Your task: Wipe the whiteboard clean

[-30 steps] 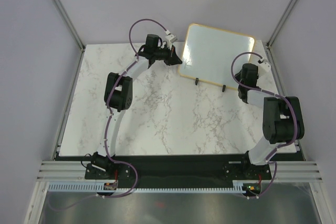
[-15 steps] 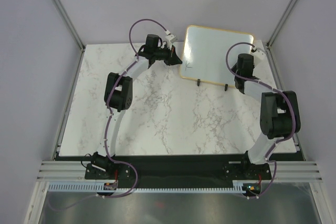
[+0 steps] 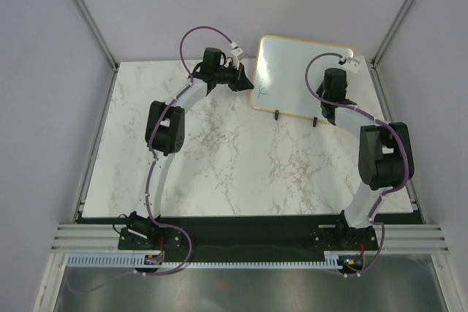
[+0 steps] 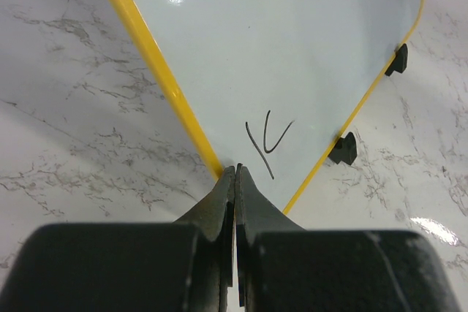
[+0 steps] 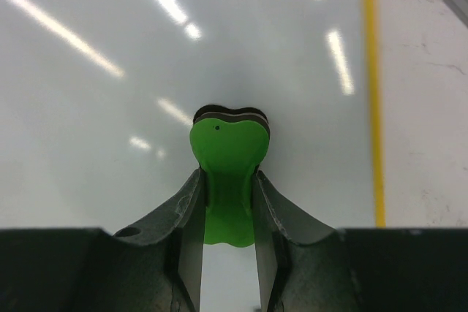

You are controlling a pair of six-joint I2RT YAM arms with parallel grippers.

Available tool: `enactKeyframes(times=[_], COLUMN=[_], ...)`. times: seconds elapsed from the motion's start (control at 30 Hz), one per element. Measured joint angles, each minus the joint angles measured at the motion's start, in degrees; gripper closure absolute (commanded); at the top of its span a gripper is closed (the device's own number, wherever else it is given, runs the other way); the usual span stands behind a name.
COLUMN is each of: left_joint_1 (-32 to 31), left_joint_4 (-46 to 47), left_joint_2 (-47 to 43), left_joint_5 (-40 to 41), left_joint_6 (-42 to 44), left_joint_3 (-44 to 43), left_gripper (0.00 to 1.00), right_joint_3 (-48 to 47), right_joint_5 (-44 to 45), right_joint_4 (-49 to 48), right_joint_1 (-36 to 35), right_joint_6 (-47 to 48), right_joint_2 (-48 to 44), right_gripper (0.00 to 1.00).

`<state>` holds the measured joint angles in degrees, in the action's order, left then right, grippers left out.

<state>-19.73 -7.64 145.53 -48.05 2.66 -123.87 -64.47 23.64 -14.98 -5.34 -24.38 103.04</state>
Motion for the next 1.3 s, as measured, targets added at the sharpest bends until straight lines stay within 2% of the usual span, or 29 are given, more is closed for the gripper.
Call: enactKeyframes(times=[0.2, 0.33, 0.47, 0.67, 0.8, 1.0, 1.03, 1.07, 1.13, 1.17, 1.27, 1.3], left_joint_1=[0.07, 0.13, 0.26, 0.52, 0.7, 0.74, 0.76, 0.85, 0.94, 1.05, 1.4, 1.53], left_joint_4=[-0.04, -0.04, -0.04, -0.04, -0.04, -0.07, -0.07, -0.2, -0.59, -0.57, 0.07, 0.57], left_joint_2=[0.0, 0.0, 0.0, 0.0, 0.0, 0.02, 0.02, 0.02, 0.07, 0.07, 0.33, 0.59], left_joint_5=[-0.02, -0.07, -0.15, -0.11, -0.11, 0.02, 0.11, 0.42, 1.46, 1.88, 2.99, 2.97], left_joint_6=[0.0, 0.0, -0.02, -0.02, -0.02, -0.02, -0.02, -0.04, -0.26, -0.55, -2.16, -2.84], left_joint_3=[0.0, -0.02, -0.04, -0.04, -0.04, -0.31, -0.46, -0.85, -1.99, -2.73, -4.92, -5.66], left_gripper=[0.98, 0.98, 0.98, 0.98, 0.98, 0.98, 0.96, 0.81, 0.62, 0.49, 0.38, 0.37], right_joint_3=[-7.41, -13.9, -22.32, -29.05, -29.03, -23.17, -21.92, -21.03, -20.11, -19.8, -18.99, -18.8], right_joint_5=[-1.62, -5.49, -5.64, -4.37, -4.09, -1.57, -1.14, -0.68, 0.02, 0.33, 0.85, 0.87], right_joint_4=[2.45, 4.24, 7.19, 8.66, 8.98, 6.58, 6.32, 6.16, 5.97, 5.84, 5.57, 5.53], right_joint_1=[-11.43, -17.11, -17.77, -19.78, -21.59, -23.1, -23.12, -23.1, -23.02, -22.95, -22.84, -22.77], right_joint_6=[14.03, 18.27, 18.47, 16.04, 13.64, 10.73, 10.51, 10.32, 10.03, 9.94, 9.49, 9.31], right_joint_2=[4.66, 9.46, 15.87, 21.16, 22.71, 21.46, 20.7, 20.09, 19.34, 19.15, 18.56, 18.38], right_gripper=[1.0, 1.0, 1.0, 1.0, 1.0, 1.0, 1.0, 1.0, 1.0, 1.0, 1.0, 1.0])
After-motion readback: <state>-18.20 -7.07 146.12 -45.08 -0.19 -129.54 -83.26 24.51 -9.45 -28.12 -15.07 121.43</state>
